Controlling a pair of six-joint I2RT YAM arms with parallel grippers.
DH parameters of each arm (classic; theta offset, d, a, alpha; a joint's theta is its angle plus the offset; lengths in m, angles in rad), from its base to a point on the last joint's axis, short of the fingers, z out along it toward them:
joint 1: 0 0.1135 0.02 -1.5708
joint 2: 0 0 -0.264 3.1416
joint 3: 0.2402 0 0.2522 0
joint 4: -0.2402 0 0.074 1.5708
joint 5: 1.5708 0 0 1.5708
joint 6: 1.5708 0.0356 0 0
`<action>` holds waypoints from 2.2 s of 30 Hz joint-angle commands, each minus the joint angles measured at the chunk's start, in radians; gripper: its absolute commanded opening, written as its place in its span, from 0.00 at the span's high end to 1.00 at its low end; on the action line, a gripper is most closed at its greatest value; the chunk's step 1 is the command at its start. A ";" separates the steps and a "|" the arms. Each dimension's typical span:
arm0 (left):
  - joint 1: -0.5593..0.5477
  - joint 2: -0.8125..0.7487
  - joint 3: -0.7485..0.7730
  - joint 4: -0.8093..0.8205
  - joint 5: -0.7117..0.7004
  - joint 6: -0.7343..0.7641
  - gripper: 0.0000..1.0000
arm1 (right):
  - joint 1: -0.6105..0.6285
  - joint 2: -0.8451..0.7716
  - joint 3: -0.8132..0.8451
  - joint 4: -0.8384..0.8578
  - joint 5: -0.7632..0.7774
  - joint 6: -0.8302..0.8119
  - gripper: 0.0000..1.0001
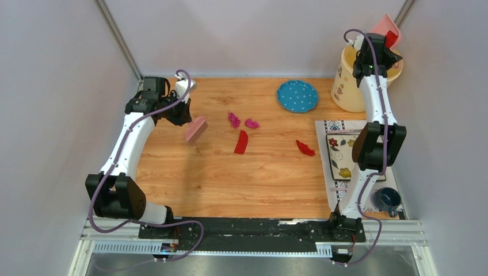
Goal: Sweep away the paper scraps from the table
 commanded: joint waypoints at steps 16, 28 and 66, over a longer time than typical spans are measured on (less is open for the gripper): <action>0.006 -0.031 -0.016 0.001 0.045 0.037 1.00 | -0.062 -0.206 -0.407 0.739 -0.069 -0.622 0.99; 0.006 -0.056 -0.027 0.009 0.041 0.036 1.00 | -0.059 -0.261 -0.202 0.489 0.028 -0.249 0.99; -0.108 0.146 0.051 0.301 -0.071 -0.039 1.00 | 0.875 -0.422 -0.565 -0.762 -0.771 1.041 1.00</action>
